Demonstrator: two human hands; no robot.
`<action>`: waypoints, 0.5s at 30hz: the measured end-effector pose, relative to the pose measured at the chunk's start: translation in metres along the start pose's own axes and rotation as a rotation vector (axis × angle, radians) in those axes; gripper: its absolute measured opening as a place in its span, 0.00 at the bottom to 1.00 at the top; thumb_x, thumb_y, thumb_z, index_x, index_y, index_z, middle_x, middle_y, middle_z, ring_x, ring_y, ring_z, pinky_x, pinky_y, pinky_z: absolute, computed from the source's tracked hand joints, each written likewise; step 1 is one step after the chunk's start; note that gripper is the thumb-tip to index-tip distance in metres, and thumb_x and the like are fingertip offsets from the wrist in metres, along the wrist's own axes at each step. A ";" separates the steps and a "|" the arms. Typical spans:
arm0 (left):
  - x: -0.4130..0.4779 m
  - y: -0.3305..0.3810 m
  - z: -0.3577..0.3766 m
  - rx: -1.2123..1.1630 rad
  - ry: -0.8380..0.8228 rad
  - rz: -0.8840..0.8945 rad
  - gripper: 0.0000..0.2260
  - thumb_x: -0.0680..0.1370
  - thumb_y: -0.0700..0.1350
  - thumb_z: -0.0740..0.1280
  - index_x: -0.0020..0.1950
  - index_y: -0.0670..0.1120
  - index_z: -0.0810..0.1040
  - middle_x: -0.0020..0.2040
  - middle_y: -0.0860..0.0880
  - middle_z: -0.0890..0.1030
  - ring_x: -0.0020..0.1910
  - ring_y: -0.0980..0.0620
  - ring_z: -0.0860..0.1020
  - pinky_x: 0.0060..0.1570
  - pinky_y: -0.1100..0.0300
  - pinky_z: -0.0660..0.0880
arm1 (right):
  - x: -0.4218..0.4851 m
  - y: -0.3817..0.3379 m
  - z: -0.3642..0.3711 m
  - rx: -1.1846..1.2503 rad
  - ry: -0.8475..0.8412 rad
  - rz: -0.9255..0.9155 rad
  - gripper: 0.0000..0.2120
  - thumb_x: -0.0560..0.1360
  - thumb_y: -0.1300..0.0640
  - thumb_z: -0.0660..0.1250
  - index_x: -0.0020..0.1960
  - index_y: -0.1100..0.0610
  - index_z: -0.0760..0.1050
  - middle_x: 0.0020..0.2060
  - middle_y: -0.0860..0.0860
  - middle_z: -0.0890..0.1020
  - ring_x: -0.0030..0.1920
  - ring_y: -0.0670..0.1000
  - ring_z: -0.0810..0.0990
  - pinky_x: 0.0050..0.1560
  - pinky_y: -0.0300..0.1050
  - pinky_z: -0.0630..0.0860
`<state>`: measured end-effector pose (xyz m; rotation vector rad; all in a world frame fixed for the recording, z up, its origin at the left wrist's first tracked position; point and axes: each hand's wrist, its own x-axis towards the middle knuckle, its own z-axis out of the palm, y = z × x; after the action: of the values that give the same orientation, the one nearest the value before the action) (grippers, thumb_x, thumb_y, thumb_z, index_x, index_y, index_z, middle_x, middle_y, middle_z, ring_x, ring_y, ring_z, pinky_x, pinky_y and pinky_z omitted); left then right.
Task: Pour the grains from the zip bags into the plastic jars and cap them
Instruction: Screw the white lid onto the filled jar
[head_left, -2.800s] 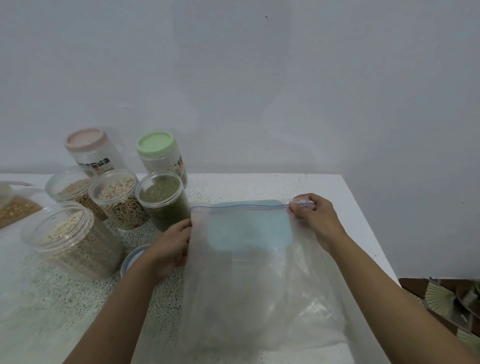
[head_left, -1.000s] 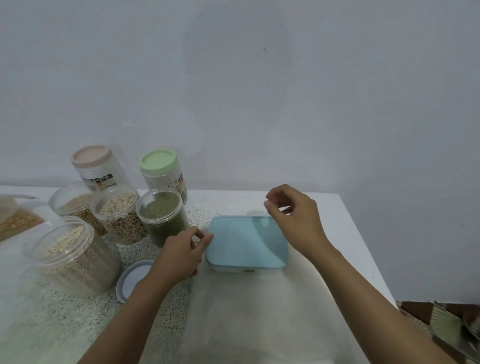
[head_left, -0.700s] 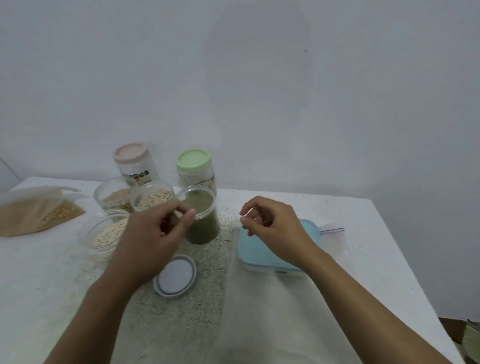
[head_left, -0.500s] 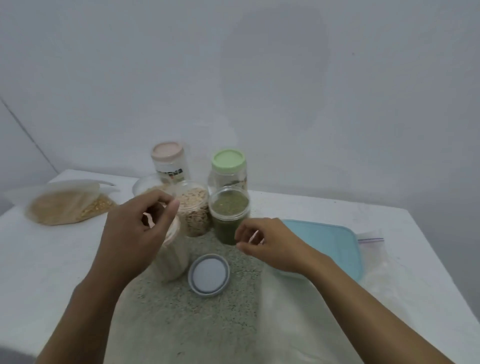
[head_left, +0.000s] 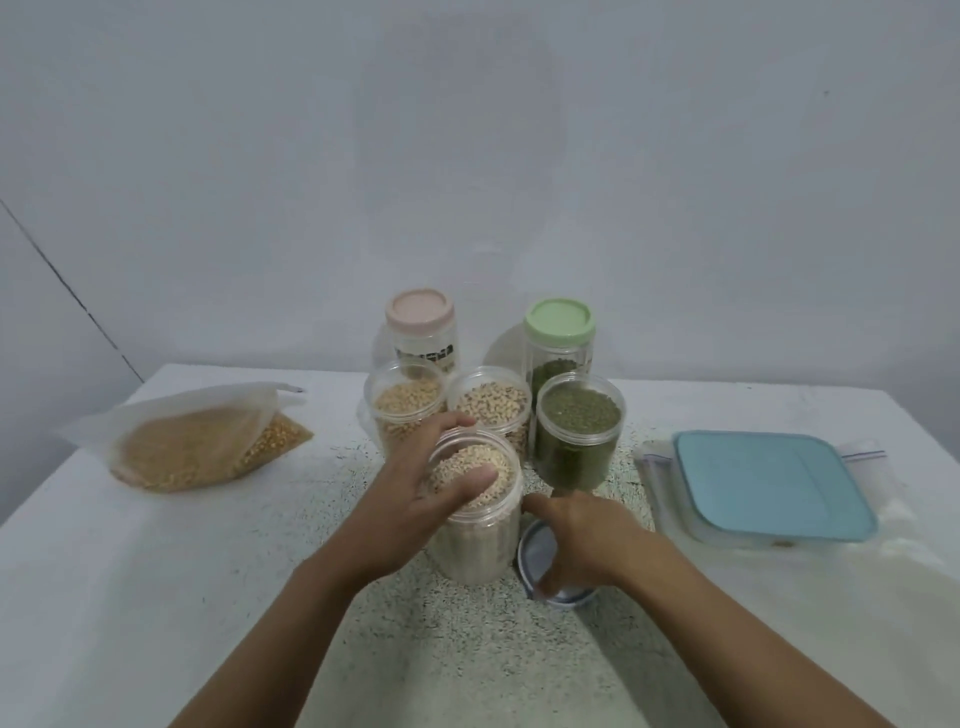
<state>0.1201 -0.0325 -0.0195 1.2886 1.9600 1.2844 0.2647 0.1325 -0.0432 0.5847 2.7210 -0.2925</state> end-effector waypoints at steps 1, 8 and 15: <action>0.001 -0.002 0.001 -0.044 -0.005 0.011 0.26 0.72 0.67 0.70 0.68 0.63 0.70 0.63 0.65 0.78 0.64 0.63 0.77 0.62 0.53 0.76 | 0.000 0.000 0.001 0.026 0.014 0.024 0.40 0.65 0.40 0.80 0.73 0.45 0.67 0.65 0.49 0.78 0.63 0.55 0.78 0.59 0.52 0.78; 0.007 -0.019 0.005 -0.298 -0.025 0.060 0.31 0.68 0.58 0.75 0.68 0.51 0.71 0.60 0.60 0.81 0.60 0.60 0.80 0.54 0.69 0.76 | -0.011 -0.002 0.007 0.345 0.488 0.110 0.07 0.74 0.53 0.73 0.47 0.49 0.76 0.41 0.44 0.81 0.42 0.49 0.80 0.36 0.44 0.74; 0.011 -0.033 0.010 -0.377 -0.013 0.110 0.40 0.64 0.58 0.81 0.71 0.49 0.69 0.63 0.53 0.80 0.64 0.52 0.79 0.59 0.65 0.76 | -0.026 -0.037 -0.024 0.650 0.977 -0.100 0.07 0.78 0.47 0.69 0.48 0.48 0.73 0.49 0.45 0.76 0.48 0.47 0.75 0.47 0.47 0.76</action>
<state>0.1080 -0.0227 -0.0515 1.2206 1.5566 1.6010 0.2642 0.0962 -0.0073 0.9460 3.5737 -1.2238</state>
